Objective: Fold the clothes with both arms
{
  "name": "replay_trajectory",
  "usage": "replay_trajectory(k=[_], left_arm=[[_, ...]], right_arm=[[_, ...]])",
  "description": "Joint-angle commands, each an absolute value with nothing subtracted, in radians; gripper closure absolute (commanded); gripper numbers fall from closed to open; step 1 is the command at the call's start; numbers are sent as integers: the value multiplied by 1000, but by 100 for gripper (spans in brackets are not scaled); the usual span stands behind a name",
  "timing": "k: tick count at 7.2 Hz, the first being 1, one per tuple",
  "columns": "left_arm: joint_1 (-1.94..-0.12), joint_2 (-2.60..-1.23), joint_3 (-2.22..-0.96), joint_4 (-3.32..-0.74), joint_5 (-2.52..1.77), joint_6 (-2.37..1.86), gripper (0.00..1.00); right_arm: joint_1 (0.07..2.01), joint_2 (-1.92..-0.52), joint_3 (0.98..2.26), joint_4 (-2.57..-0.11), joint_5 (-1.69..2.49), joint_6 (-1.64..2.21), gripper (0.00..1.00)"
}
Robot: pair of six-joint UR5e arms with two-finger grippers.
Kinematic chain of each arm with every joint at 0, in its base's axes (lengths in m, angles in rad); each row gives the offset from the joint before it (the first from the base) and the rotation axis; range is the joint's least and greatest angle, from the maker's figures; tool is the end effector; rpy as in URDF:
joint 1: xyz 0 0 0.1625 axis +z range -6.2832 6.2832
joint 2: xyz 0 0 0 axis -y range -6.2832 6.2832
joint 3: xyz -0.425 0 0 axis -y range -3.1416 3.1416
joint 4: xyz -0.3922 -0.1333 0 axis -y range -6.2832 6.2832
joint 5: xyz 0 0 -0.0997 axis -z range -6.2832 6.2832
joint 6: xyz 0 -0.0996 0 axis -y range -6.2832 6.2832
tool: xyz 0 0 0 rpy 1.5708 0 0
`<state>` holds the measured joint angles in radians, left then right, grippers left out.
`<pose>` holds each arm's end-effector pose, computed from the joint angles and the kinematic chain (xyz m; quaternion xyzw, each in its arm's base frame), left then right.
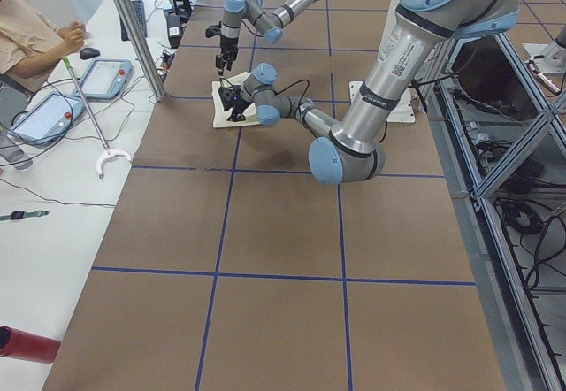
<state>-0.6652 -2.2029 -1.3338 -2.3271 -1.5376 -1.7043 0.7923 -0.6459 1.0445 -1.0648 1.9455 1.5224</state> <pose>0.5015 -0.5671 0.3039 0.1565 0.5216 -0.3344 0.7692 -0.5176 -0.6627 0.2450 0.0223 -0.4604 0.2453 0.8529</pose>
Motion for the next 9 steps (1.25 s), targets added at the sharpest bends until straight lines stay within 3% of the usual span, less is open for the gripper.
replay_trajectory(k=[1,2,3,6,9], left_arm=[[-708,-2198,-1350,-2403,-1560,-1703,50],[-703,-2200,-1350,-2405,-1578,-1704,52],[-703,-2197,-1353,-2407,-1580,-1706,64],[-704,-2183,-1371,-2407,-1582,-1698,68],[-698,-2168,-1373,-2408,-1580,-1706,67]], right_arm=[[795,-670,1087,-1063,1945,1525,0],[763,-733,1170,-1060,1942,1532,3],[699,-754,1211,-1061,1912,1608,99],[591,-746,1209,-1069,1791,1611,100],[624,-584,980,-1017,1766,1560,100]])
